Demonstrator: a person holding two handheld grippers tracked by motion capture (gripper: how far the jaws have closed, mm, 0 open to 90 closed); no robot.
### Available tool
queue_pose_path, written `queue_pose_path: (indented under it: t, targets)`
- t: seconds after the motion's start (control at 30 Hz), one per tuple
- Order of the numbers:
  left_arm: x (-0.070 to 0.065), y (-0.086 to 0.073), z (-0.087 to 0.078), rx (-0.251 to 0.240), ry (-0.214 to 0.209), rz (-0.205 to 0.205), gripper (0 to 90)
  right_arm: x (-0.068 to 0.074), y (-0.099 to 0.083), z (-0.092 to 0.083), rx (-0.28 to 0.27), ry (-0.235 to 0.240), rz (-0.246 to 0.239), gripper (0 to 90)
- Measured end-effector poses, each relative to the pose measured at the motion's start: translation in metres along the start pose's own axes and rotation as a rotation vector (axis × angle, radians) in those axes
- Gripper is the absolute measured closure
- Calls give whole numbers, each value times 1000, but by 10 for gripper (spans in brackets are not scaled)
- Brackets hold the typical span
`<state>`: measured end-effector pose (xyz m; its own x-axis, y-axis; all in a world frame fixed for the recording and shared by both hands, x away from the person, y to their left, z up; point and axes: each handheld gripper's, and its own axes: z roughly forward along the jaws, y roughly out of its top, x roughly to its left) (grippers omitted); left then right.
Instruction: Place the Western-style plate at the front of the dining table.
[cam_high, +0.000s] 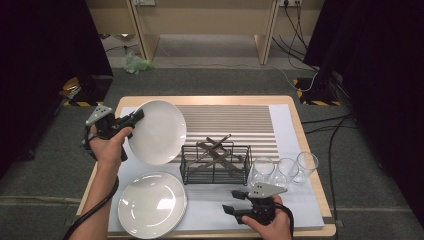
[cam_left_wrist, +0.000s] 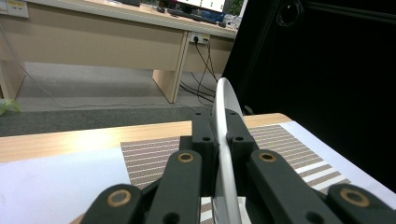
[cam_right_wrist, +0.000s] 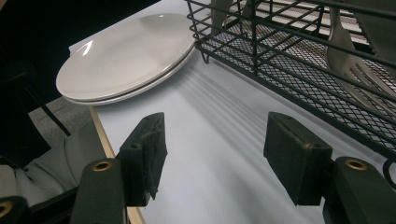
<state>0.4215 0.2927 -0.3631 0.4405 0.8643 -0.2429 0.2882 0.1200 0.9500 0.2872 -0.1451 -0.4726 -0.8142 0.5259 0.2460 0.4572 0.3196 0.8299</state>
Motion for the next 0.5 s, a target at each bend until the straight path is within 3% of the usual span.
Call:
queue_pose_path:
  t: [0.5]
  targets:
    - [-3,4,7,5,-3,9,854,0,0,1,-1,1,-2,391]
